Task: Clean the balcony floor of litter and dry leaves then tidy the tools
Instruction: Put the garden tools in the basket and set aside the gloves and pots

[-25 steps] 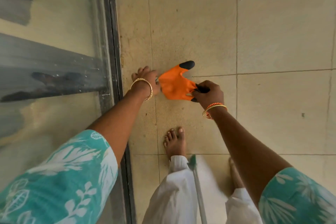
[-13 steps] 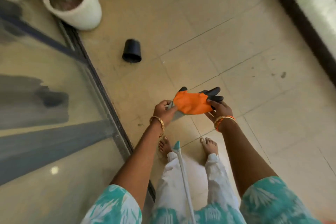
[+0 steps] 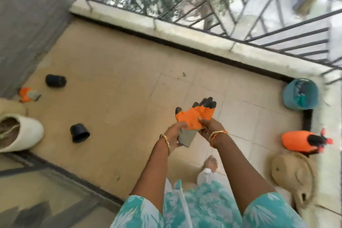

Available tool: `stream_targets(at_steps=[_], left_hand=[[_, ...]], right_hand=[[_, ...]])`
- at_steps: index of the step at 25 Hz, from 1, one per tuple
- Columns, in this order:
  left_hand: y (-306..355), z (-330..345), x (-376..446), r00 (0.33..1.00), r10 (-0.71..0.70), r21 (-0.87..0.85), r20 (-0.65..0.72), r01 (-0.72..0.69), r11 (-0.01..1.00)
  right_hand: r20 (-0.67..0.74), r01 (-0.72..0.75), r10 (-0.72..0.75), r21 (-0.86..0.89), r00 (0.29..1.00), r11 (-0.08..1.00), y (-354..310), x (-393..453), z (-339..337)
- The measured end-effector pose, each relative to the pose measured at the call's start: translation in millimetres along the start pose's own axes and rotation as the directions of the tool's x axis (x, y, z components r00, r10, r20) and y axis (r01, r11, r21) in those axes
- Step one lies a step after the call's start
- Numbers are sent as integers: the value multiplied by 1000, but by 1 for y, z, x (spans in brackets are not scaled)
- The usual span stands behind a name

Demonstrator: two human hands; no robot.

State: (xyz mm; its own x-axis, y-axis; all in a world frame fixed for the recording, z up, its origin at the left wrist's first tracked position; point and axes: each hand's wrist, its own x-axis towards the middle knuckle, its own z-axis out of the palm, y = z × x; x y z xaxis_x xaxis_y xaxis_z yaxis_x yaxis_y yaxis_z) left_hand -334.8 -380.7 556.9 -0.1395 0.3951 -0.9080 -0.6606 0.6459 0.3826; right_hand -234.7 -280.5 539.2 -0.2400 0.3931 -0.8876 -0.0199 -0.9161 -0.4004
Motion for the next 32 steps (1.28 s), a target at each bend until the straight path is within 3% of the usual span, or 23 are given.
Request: stream_targets(at_steps=[2,5,11,15,18,21,26,32], left_hand=[[2,62,5,997,-46,17,69,45,999],[2,154,17,998,-10,88,61,4,996],[21,321,58,960,96,-12,261,-96,995],[34,418,88,966,46,111,254,-77,991],[48,478,105,964,11,144,266,-51,988],[74,525,128,951,-102,138,291,63,988],[124,619,172,901,-167,406,401,-11,914],[144,723,249,912,-210,603,353,-50,796]], right_hand=[[10,39,-39,-19,999,999,-37,-14,-50],[3,88,-88,-98,996,991,-89,-28,-125],[-152,215,-220,-50,964,975,-164,-44,-242],[-160,209,-208,-9,965,978,-189,-33,-304],[-276,245,-221,55,935,968,-218,-17,-338],[-332,249,-186,159,925,955,-259,-7,-357],[-456,293,-172,210,873,933,-334,20,-402],[-528,282,-113,252,842,926,-413,70,-470]])
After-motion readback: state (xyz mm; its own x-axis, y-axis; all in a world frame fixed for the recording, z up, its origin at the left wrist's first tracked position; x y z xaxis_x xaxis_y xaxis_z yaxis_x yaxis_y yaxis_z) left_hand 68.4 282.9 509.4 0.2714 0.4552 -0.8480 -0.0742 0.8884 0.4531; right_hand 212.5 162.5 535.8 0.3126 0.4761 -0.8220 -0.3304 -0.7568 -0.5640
